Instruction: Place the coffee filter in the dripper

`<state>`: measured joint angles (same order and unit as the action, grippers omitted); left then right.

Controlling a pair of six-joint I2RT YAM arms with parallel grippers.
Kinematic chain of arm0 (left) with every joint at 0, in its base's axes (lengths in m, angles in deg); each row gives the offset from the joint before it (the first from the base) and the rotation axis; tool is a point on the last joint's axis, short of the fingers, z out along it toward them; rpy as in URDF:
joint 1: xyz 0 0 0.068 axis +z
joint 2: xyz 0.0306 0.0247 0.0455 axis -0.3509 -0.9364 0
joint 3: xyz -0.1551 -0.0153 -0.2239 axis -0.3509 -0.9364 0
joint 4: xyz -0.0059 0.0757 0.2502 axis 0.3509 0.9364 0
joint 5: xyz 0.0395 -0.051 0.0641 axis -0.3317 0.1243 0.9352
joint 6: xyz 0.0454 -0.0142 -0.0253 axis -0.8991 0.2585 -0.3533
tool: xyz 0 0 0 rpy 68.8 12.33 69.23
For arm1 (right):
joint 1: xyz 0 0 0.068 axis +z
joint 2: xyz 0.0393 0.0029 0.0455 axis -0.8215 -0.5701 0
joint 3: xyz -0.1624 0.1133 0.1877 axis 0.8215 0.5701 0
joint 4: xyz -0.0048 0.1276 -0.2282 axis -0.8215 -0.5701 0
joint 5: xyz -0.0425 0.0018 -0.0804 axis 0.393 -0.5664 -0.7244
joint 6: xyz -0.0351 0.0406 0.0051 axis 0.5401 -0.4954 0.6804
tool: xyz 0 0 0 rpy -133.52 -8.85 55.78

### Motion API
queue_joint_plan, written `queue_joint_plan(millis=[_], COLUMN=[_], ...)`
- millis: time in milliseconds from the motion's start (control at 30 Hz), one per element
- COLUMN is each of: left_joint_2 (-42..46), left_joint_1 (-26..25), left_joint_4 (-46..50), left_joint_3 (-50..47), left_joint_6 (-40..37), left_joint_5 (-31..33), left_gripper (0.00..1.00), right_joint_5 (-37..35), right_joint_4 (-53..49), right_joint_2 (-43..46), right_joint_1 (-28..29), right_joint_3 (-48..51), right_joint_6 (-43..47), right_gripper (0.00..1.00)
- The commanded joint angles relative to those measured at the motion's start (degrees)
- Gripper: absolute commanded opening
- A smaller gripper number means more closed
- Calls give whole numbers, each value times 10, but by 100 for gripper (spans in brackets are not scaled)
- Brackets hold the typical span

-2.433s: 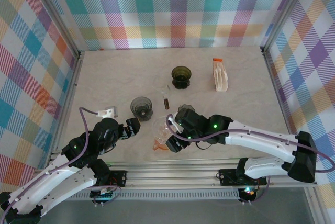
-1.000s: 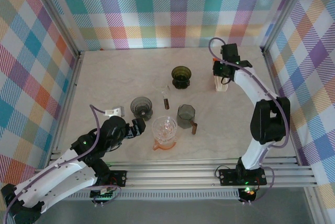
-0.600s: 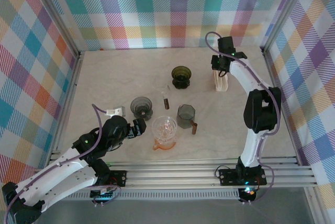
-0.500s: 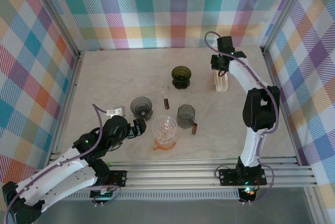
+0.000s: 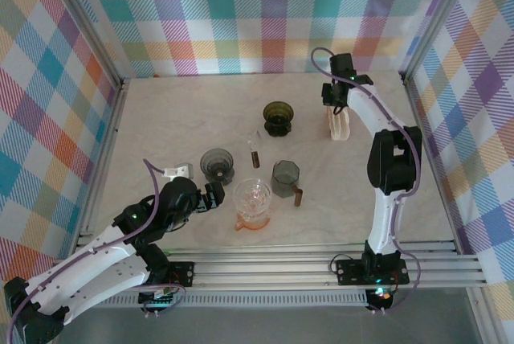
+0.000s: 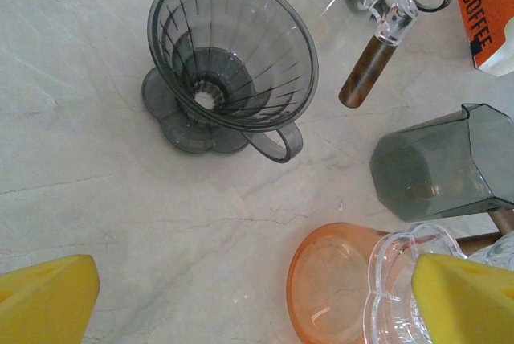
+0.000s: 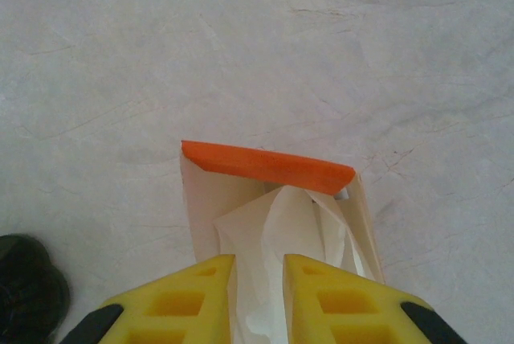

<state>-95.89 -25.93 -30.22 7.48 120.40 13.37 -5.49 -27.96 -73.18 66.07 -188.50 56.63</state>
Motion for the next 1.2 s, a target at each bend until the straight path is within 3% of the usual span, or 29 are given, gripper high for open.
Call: queue_joint_plan(millis=[0,333,667,1167], left_joint_2=[1,2,11,20], left_joint_1=[-4,-4,-3,-3], left_joint_4=[-16,-16,-12,-12], left_joint_3=[2,2,-1,-6], left_joint_6=[-13,-14,-12,-11], left_joint_5=[12,12,15,12], left_gripper=[100,100,100,100], right_joint_5=[-15,-23,-30,-31], right_joint_4=[-20,-35,-32,-6], right_joint_2=[-13,-34,-25,81], right_joint_1=[-1,-1,0,7], right_joint_3=[-23,-42,-43,24], right_joint_6=[11,15,23,30], right_gripper=[22,20,0,0])
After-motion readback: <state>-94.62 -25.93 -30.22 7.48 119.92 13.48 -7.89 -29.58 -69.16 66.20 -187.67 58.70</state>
